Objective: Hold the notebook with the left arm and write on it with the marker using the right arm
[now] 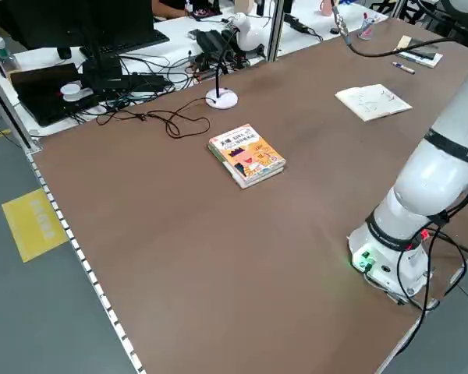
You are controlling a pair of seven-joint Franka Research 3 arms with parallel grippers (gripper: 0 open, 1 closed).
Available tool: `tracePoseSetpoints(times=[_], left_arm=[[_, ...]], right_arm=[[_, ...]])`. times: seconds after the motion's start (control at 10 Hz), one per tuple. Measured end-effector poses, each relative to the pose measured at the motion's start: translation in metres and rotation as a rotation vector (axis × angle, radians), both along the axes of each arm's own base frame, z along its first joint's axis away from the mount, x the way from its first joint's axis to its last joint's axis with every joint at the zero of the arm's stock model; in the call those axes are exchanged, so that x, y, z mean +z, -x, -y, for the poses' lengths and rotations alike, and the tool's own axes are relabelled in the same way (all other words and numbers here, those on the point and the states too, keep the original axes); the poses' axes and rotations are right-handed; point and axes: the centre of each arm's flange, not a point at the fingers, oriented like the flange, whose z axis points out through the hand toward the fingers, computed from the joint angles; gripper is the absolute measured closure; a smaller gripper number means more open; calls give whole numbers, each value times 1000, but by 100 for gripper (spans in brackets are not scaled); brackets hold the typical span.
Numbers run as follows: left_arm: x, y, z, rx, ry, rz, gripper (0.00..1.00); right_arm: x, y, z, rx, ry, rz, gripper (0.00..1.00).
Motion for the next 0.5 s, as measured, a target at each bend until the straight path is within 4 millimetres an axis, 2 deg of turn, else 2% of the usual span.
tracePoseSetpoints(times=[0.5], left_arm=[[-5, 2, 0, -1, -2, -36, 0]], right_arm=[[-38, -14, -13, 25, 0, 31, 0]])
